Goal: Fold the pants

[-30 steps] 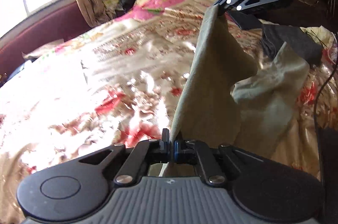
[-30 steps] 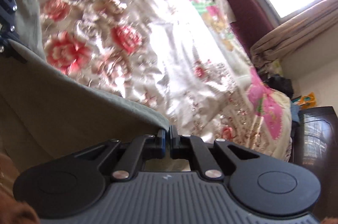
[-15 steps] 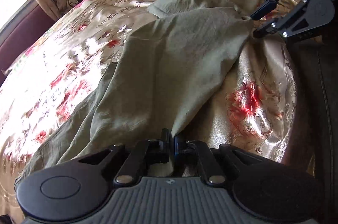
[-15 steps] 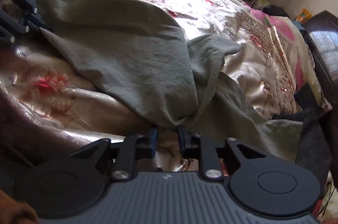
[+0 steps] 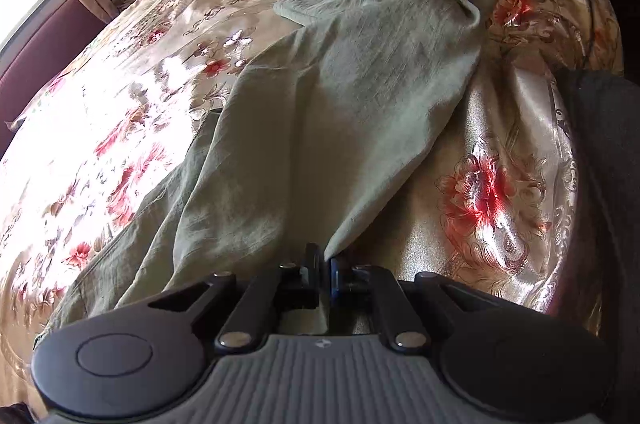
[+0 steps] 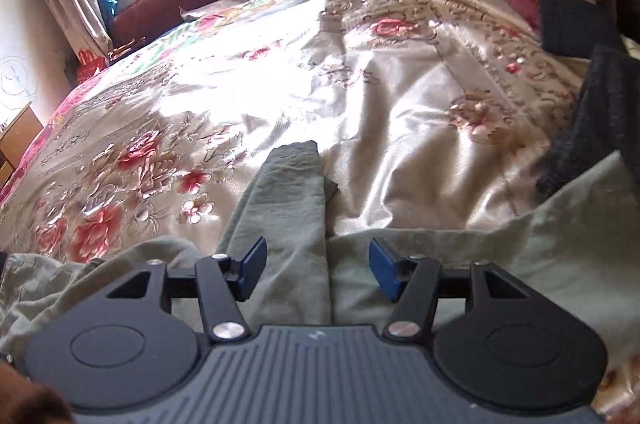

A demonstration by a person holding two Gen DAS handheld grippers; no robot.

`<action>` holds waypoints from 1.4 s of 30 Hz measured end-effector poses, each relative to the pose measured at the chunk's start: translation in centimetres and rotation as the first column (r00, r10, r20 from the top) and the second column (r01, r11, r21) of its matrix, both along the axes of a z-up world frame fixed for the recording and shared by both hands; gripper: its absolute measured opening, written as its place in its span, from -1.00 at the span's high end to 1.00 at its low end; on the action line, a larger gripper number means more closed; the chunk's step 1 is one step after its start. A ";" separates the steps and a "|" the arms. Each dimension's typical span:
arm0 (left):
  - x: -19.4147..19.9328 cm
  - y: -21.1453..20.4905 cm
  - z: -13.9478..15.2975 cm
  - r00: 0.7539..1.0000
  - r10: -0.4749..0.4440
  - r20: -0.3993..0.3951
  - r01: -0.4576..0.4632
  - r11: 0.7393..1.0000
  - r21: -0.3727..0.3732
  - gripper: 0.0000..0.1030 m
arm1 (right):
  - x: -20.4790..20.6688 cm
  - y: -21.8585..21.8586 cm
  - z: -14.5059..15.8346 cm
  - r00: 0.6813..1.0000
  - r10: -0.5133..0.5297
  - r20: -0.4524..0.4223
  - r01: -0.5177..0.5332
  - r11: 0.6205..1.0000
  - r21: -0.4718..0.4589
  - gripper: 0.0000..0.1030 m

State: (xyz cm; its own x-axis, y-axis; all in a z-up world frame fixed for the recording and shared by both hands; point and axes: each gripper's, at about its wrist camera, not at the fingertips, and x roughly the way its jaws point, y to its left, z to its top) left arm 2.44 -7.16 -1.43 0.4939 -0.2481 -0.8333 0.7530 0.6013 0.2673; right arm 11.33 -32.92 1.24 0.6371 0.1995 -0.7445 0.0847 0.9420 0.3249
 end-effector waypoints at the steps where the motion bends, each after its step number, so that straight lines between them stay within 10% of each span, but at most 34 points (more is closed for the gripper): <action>1: -0.1 0.1 0.0 1.000 0.004 -0.003 -0.004 1.000 -0.003 0.56 | 0.9 0.5 -0.7 1.000 0.013 -0.023 -0.013 1.000 0.010 -0.11; 5: 0.3 0.4 0.1 1.000 0.008 -0.014 -0.008 1.000 -0.016 0.55 | 1.5 2.0 -0.6 0.999 0.054 -0.002 -0.054 0.998 0.019 0.92; 10: 0.6 0.5 0.2 1.000 -0.001 -0.007 0.001 1.000 -0.026 0.51 | -2.7 -2.0 5.0 0.977 -0.076 0.197 0.050 0.990 0.135 0.95; 15: 1.1 0.5 -0.2 1.000 0.025 -0.014 -0.026 0.999 -0.046 0.51 | -10.1 -8.7 8.1 0.875 -0.345 0.340 0.277 0.932 0.233 0.95; 22: 1.2 -0.3 -0.5 1.000 0.013 -0.001 -0.013 1.000 -0.009 0.51 | -8.4 -8.7 3.3 0.945 -0.285 0.163 0.234 0.933 0.275 0.74; 26: 1.5 -0.7 0.0 1.000 0.009 0.001 -0.009 1.000 -0.010 0.49 | -3.1 -6.8 1.2 0.977 -0.199 0.070 0.172 0.944 0.281 -0.03; 34: 2.8 -2.4 3.6 0.999 0.035 0.004 -0.034 0.973 -0.228 0.40 | 2.2 -5.2 -2.1 0.984 -0.171 -0.054 0.178 0.968 0.176 -0.11; 36: 2.9 -3.3 4.1 0.996 -0.022 -0.083 -0.001 0.963 -0.268 0.39 | 1.7 -5.4 -1.8 0.989 -0.145 -0.025 0.147 0.963 0.224 -0.08; 40: 0.7 -4.4 4.3 0.979 -0.165 -0.117 0.139 0.970 -0.202 0.30 | 1.1 -6.0 -1.8 0.992 -0.125 -0.007 0.121 0.936 0.330 0.94; 42: 0.2 -5.1 4.5 0.981 -0.181 -0.075 0.165 0.970 -0.181 0.29 | 0.2 -6.9 -1.5 0.984 -0.176 0.040 0.148 0.915 0.376 0.94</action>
State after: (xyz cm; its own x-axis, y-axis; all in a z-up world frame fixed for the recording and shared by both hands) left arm 2.65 -12.28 3.10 0.3560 -0.4676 -0.8091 0.8658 0.4909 0.0972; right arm 11.50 -39.81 -0.28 0.7329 0.3413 -0.5885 0.1896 0.7283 0.6585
